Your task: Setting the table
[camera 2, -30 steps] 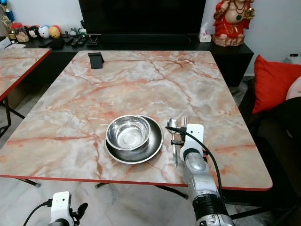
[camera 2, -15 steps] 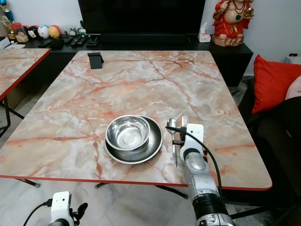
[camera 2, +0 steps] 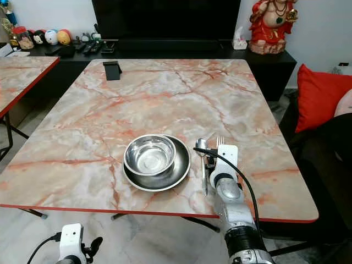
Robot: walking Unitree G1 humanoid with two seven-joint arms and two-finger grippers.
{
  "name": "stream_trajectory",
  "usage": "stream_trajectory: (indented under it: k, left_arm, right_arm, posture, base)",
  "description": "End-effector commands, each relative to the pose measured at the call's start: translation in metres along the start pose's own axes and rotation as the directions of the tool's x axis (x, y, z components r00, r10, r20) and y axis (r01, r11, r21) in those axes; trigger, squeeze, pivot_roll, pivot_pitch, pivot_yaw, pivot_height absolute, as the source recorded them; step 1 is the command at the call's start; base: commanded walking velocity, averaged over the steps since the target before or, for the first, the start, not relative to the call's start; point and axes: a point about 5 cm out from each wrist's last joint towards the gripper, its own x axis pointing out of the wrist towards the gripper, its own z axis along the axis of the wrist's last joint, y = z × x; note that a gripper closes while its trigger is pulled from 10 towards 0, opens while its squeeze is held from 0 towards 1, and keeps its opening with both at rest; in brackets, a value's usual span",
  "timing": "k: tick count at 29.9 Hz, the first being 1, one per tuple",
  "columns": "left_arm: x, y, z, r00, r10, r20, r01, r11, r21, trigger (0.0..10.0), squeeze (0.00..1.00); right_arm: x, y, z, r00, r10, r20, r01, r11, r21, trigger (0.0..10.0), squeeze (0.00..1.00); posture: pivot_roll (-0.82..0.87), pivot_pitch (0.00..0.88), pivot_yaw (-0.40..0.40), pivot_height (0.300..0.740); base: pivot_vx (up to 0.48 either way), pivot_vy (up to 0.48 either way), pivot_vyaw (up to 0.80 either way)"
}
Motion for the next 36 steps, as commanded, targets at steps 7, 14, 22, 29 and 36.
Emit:
stream_trajectory:
  k: [7, 14, 22, 29, 36]
  left_arm:
    - [-0.001, 0.002, -0.002, 1.0, 0.008, -0.009, -0.008, 1.0, -0.012, 10.0, 0.0]
    - [0.0, 0.002, -0.001, 1.0, 0.006, -0.007, -0.006, 1.0, -0.012, 10.0, 0.0]
    - [0.0, 0.002, -0.001, 1.0, 0.005, -0.006, -0.005, 1.0, -0.009, 10.0, 0.0]
    - [0.0, 0.001, -0.001, 1.0, 0.001, -0.006, -0.001, 1.0, -0.012, 10.0, 0.0]
    - [-0.001, 0.004, -0.003, 1.0, 0.011, -0.008, -0.011, 1.0, -0.018, 10.0, 0.0]
  right_arm:
    - [0.001, -0.005, 0.003, 0.999, -0.037, 0.016, 0.037, 0.999, 0.009, 10.0, 0.0]
    - [0.002, -0.012, 0.008, 0.996, -0.08, 0.043, 0.081, 0.997, -0.001, 10.0, 0.0]
    - [0.001, -0.011, 0.02, 0.989, -0.083, 0.126, 0.082, 0.996, 0.019, 10.0, 0.0]
    - [-0.007, -0.01, 0.047, 0.936, -0.086, 0.342, 0.083, 0.996, 0.021, 10.0, 0.0]
    - [-0.014, -0.009, 0.05, 0.908, -0.074, 0.412, 0.072, 0.997, 0.018, 10.0, 0.0]
  posture:
    - [-0.06, 0.0, 0.02, 0.74]
    - [-0.06, 0.0, 0.02, 0.74]
    - [-0.06, 0.0, 0.023, 0.74]
    - [-0.06, 0.0, 0.024, 0.74]
    - [-0.06, 0.0, 0.028, 0.74]
  base:
    - [0.0, 0.0, 0.0]
    - [0.0, 0.0, 0.0]
    - [0.0, 0.0, 0.0]
    - [0.0, 0.0, 0.0]
    - [0.0, 0.0, 0.0]
